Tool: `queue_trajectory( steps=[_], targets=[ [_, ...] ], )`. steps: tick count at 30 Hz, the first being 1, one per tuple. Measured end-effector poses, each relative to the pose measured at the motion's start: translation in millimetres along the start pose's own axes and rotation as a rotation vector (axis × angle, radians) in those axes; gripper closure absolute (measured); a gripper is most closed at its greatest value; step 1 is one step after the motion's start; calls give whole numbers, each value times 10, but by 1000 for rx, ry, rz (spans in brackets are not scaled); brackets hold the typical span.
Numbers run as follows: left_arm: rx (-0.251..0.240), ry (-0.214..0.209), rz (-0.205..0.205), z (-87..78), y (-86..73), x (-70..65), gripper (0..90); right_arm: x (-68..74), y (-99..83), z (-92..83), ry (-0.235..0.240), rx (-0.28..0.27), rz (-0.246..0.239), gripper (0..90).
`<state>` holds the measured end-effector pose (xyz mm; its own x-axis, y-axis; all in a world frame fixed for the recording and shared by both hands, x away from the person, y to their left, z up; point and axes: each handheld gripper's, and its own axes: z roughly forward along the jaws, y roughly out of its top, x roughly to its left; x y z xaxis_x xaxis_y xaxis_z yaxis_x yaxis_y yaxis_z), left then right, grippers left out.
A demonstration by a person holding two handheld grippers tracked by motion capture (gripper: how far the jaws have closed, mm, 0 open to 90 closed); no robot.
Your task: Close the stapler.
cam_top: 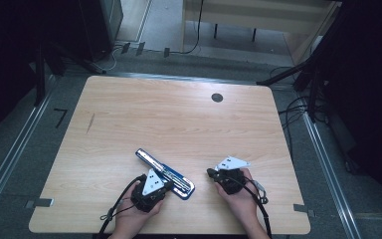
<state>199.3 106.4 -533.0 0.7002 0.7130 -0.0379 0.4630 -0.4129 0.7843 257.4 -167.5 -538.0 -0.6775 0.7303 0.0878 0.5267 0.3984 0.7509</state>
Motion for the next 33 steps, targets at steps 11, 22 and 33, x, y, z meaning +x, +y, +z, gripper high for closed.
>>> queue_trajectory(
  steps=[11,22,33],
  targets=[
    [-1,0,-2,0,-1,-3,900,-57,-96,-112,-4,-8,25,900],
    [-1,0,-2,0,-1,-3,900,-137,-144,-193,-26,-20,42,900],
    [1,-1,-1,-1,0,3,900,-260,-115,-261,17,-30,79,829]
  ],
)
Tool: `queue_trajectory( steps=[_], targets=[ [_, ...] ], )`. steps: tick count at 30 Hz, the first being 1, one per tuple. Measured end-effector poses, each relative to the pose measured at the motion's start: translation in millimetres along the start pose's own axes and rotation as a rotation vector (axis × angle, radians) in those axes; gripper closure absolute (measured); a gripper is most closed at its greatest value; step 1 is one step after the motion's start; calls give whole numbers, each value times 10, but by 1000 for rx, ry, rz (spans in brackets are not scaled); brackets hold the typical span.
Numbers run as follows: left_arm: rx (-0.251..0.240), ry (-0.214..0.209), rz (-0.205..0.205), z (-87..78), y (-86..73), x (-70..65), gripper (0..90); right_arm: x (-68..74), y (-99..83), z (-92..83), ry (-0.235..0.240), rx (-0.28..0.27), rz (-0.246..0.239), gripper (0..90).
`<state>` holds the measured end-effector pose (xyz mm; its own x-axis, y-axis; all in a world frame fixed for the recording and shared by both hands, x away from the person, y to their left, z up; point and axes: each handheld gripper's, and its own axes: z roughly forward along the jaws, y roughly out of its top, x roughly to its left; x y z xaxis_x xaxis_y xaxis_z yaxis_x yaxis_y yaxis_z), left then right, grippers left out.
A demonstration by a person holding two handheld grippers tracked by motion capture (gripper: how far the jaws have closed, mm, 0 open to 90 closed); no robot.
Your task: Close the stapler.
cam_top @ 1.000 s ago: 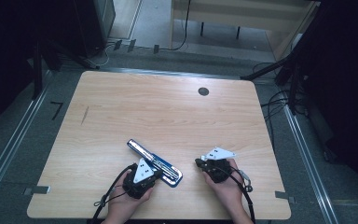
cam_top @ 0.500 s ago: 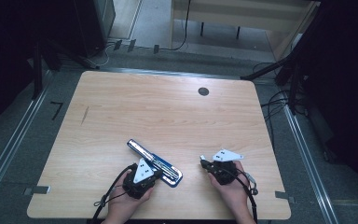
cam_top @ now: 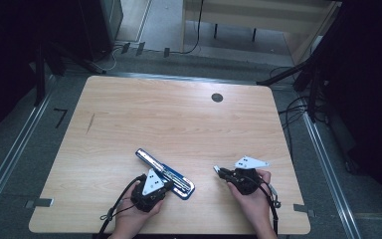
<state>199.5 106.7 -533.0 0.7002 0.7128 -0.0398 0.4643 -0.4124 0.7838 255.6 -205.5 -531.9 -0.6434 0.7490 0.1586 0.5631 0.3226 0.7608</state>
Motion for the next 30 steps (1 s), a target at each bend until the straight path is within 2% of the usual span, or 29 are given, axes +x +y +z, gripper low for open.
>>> queue_trajectory(
  steps=[6,11,21,30],
  targets=[
    [-1,-6,1,1,1,7,900,48,37,36,-53,29,-46,783],
    [0,-8,-3,0,1,12,900,59,61,54,-79,37,-34,766],
    [0,-12,-5,1,1,16,900,65,96,115,-71,47,7,718],
    [0,-12,-6,1,1,16,900,74,63,137,-93,64,-1,745]
  ],
)
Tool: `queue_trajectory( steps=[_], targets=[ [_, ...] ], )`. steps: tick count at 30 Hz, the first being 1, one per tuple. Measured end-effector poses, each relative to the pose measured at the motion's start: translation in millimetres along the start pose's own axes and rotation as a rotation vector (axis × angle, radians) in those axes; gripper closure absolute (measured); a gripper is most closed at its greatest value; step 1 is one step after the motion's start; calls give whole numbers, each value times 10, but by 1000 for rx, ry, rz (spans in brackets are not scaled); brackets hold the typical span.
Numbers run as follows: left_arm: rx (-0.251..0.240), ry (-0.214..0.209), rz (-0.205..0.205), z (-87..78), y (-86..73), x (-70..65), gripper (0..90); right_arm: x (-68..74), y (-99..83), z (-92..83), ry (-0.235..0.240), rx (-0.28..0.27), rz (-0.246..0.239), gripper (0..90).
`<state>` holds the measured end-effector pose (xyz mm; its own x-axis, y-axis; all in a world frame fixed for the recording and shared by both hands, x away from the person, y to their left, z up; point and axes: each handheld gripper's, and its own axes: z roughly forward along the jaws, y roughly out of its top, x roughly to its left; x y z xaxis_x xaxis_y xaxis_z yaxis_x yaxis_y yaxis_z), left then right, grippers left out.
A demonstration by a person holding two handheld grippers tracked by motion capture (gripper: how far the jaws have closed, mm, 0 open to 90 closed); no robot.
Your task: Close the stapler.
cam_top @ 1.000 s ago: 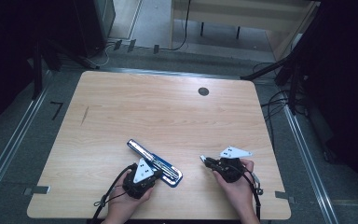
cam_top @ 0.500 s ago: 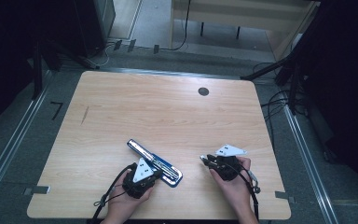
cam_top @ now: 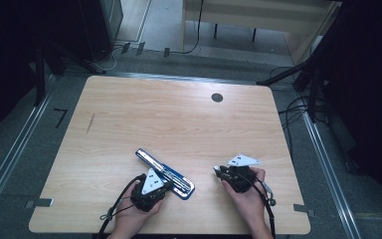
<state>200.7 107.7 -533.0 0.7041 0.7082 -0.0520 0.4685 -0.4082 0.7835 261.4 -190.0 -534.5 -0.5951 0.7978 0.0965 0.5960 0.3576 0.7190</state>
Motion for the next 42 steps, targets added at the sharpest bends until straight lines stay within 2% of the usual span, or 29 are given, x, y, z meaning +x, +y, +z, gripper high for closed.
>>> queue_trajectory(
  steps=[3,11,28,42],
  targets=[
    [1,-1,0,-1,1,2,900,10,-19,8,-16,8,-7,760],
    [1,-1,0,-1,1,2,900,12,-35,9,-14,3,-5,796],
    [1,-1,0,0,1,3,900,58,14,-67,25,-10,-20,797],
    [1,-1,0,-1,1,2,900,206,80,-96,58,-23,-54,797]
  ],
)
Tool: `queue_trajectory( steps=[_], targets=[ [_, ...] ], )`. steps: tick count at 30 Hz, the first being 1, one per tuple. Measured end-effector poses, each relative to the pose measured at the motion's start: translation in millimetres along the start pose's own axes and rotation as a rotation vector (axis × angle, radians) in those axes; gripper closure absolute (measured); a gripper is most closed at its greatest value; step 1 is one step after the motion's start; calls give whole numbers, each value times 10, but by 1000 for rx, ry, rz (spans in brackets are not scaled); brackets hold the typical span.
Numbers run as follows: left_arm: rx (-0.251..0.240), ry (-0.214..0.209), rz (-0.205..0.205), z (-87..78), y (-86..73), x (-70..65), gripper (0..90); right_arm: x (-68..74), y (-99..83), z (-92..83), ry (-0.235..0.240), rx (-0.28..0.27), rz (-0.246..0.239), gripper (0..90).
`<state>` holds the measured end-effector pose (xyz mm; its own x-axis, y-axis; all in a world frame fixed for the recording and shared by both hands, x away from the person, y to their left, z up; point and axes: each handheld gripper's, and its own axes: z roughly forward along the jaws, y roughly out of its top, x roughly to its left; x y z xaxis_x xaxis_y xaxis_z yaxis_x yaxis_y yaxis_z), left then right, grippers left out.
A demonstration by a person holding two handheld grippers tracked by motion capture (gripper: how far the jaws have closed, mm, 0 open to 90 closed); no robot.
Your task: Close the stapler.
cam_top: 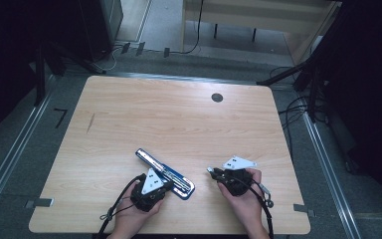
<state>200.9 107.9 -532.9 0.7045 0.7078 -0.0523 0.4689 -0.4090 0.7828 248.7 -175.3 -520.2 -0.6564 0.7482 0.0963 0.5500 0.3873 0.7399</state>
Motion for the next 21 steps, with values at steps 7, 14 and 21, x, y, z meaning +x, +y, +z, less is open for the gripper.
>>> queue_trajectory(
  steps=[7,14,21],
  targets=[
    [0,0,0,0,0,0,900,74,44,-3,19,-9,-13,797],
    [0,0,0,0,0,0,900,171,92,-13,51,-24,-30,798],
    [-2,0,-1,1,0,-1,900,293,154,-25,78,-37,-47,798]
  ],
)
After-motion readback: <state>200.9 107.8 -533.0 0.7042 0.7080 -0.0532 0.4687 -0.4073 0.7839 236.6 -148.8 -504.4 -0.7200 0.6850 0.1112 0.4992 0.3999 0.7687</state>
